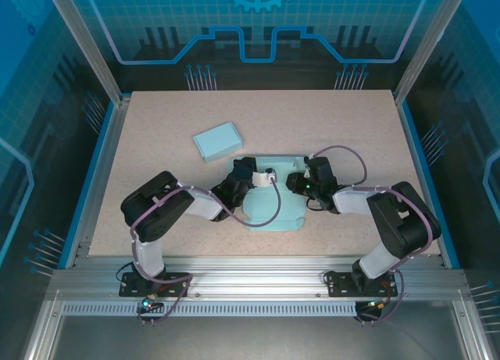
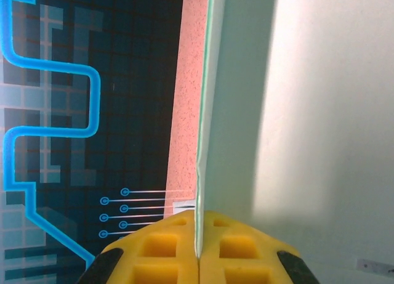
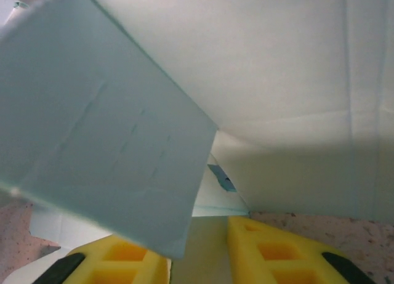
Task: Fold the paper box
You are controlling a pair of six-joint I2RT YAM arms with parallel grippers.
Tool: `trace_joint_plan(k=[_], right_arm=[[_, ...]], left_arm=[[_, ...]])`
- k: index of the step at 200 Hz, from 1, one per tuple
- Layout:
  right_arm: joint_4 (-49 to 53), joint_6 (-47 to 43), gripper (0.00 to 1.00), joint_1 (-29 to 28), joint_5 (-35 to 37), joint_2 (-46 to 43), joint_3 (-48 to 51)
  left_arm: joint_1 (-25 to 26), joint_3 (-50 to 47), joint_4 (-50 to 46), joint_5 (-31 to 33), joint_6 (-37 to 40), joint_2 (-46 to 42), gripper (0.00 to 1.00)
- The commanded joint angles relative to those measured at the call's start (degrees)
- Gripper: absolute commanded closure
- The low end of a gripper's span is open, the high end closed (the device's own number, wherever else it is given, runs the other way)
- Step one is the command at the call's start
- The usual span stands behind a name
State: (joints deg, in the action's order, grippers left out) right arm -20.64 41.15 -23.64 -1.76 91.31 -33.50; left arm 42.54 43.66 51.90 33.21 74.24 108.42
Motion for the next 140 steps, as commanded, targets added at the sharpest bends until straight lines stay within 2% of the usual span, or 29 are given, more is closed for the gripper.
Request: trace_joint_plan(k=[1, 31, 75, 113, 140], right_arm=[[-1.2, 0.9, 0.66, -0.8, -1.4, -0.8, -0.8], [5.7, -1.2, 0.56, -0.6, -1.0, -7.3, -0.1], [15.9, -3.8, 0.5, 3.1, -0.4, -21.1, 3.2], [22.1, -6.3, 0.49, 12.8, -3.9, -30.5, 4.0], [22.5, -6.4, 0.51, 22.6, -9.4, -30.0, 2.8]], left_arm=[[0.6, -0.3, 8.3, 0.9, 4.4, 2.9, 1.0], [0.6, -1.3, 16.1, 0.9, 8.6, 4.5, 1.0], [0.6, -2.3, 18.1, 0.7, 10.3, 4.9, 1.0], [0.6, -2.2, 19.7, 0.7, 11.9, 5.7, 1.0], [0.6, -2.4, 20.5, 0.4, 12.5, 6.3, 1.0]])
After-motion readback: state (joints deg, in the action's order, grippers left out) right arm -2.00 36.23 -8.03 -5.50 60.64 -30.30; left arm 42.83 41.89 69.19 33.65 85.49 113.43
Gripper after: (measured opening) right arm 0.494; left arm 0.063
